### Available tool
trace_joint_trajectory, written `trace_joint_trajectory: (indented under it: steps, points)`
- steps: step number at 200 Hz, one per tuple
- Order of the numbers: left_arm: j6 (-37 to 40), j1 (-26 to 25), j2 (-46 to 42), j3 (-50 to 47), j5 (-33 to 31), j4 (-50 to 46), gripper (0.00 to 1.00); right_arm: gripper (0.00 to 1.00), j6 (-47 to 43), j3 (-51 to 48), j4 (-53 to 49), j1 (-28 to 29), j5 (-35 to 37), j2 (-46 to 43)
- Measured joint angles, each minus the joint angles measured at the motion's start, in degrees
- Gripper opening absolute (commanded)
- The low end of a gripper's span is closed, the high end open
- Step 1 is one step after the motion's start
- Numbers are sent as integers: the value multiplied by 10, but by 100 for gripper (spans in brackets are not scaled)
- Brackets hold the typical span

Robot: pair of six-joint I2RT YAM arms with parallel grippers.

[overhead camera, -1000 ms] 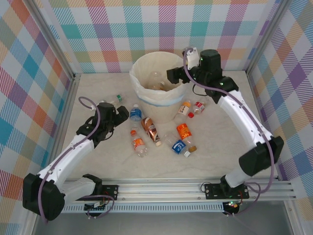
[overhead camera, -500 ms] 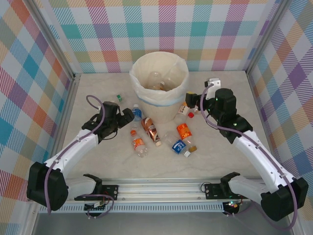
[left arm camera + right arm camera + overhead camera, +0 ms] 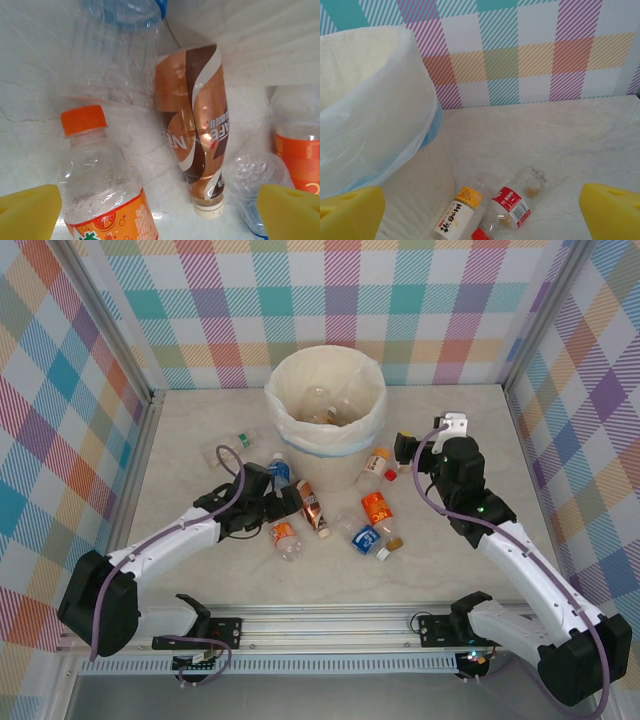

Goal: Put the plastic bottles in the bin

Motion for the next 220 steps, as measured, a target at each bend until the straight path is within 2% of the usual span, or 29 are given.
trace_joint_trajectory:
  steps: [39,68,111,136,171,220]
  points:
    - [-44,-27,-6,-26,-37,-22,100,100,0,-1,-7,0,9,-17]
    - [-74,-45,-7,-45,-35,-49,96,100,0,-2,-6,0,14,-26]
    - [-83,-66,80,-32,-30,-54,94,100,5,-3,-6,0,14,-24]
    - [-75,-67,126,-5,-29,-51,89,100,7,-3,-8,0,12,-23]
    - [-65,-67,141,4,-35,-68,73,100,6,-3,-11,0,12,-23]
    - [-59,-67,142,4,-42,-74,66,100,6,-3,-11,0,12,-23]
